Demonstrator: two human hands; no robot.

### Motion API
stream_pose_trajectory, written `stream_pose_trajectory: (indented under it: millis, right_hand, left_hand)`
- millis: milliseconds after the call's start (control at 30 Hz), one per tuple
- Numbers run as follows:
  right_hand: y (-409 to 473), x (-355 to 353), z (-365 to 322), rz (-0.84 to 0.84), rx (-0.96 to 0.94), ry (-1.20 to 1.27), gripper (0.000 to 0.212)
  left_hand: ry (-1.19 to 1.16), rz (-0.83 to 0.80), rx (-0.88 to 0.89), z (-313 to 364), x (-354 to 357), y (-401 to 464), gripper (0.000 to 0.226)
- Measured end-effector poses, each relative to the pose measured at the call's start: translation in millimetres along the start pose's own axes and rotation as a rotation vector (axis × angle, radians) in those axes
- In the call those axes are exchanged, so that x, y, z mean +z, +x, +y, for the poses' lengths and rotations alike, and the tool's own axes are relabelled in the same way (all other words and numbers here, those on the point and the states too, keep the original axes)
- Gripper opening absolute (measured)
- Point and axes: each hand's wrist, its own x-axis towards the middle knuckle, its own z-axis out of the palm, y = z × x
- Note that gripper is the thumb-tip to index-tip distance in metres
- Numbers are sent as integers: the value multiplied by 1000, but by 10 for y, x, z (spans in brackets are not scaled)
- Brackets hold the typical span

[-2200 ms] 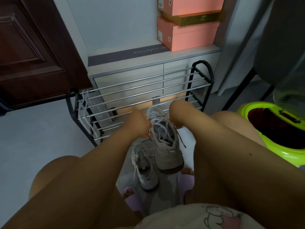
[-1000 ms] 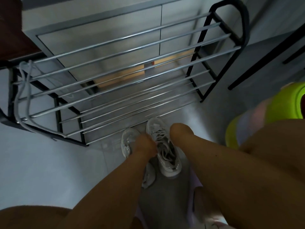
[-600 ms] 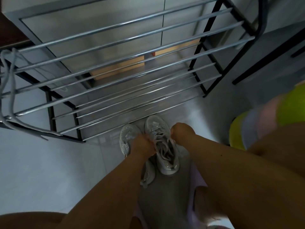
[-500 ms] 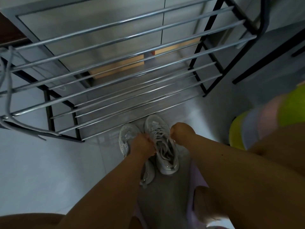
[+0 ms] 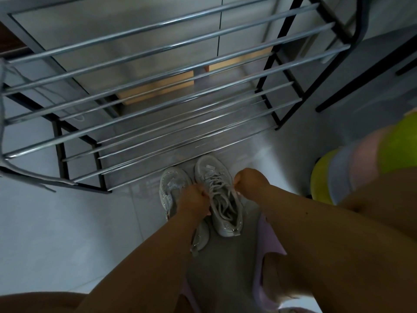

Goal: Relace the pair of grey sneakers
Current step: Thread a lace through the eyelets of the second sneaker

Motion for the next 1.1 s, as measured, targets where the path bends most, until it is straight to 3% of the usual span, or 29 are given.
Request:
stream_pose_trajectory:
  millis: [300,467,567,667,867,1100]
  right_hand:
    - [71,19,-53,-79,95,-43,7]
    - [9,63,-162,8,40,-115,13]
    - [-37,84,-278,113,12,-104,23]
    - [-82,106,-462,177,-68,-76,27]
    - [-209,299,-814,-1,-158,-98,52]
    - [-250,498,-976,-32,-206,-168,31]
  left_hand:
    - [-73,-60,-121,44,-53,6,18]
    - [-107,-40,-151,92,-86,-95,24]
    - [-96,30,-110,92,-172,-188,28]
    - [71,168,-17,50,-313,-278,29]
    - [188,370,-131,-123,-537,-351,23]
    - [283,291,-204,-391,-611,-279,20]
